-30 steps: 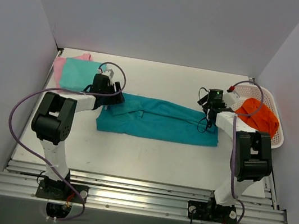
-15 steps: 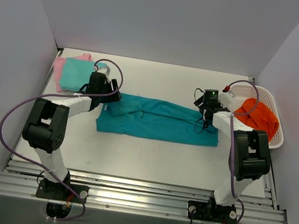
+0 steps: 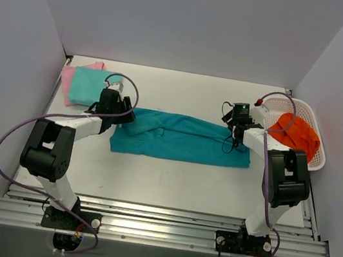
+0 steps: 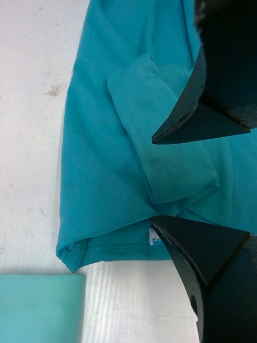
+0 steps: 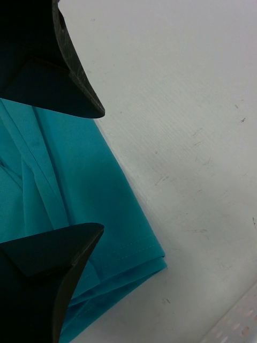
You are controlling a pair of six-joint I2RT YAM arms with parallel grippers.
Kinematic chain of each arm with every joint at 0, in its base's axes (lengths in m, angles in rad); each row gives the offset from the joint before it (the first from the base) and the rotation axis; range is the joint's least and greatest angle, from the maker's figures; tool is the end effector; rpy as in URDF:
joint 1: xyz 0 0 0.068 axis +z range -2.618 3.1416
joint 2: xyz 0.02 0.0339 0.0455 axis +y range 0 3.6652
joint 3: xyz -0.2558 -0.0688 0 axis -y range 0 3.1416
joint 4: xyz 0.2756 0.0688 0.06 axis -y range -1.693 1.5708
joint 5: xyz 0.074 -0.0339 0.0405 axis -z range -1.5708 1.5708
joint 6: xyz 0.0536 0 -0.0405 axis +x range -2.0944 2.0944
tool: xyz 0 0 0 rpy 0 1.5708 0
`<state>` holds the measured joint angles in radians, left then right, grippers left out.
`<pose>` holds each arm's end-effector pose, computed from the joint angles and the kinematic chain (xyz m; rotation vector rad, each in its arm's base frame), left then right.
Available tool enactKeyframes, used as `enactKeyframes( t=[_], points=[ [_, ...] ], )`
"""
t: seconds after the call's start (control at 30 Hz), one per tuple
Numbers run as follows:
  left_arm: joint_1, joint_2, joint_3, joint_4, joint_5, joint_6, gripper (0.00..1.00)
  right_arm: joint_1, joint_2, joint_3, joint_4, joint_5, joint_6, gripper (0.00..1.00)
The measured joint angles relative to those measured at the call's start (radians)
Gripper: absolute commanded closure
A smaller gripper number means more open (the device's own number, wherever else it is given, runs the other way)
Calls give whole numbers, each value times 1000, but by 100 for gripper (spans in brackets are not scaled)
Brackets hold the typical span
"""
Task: Fold and stack the t-shirts
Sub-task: Fold the other side of the tshirt into a rectangle
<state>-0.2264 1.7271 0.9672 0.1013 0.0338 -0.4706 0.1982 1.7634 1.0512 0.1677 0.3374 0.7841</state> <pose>0.3912 -0.0920 0.1418 -0.2568 2.2471 -0.4148 0.4186 0.0660 0.1654 0.7921 1.9346 0.2405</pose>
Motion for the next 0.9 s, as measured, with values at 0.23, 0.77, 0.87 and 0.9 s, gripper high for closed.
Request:
enactKeyframes(
  t=[0.23, 0.77, 0.87, 0.9],
  points=[
    [-2, -45, -19, 10, -11, 1, 37, 6, 0, 0, 0, 0, 0, 26],
    [-13, 48, 2, 15, -33, 1, 39, 6, 37, 0, 5, 0, -3, 26],
    [-13, 73, 2, 15, -33, 1, 39, 6, 38, 0, 6, 0, -4, 26],
    [-13, 77, 2, 15, -33, 1, 39, 6, 39, 0, 7, 0, -4, 26]
  ],
)
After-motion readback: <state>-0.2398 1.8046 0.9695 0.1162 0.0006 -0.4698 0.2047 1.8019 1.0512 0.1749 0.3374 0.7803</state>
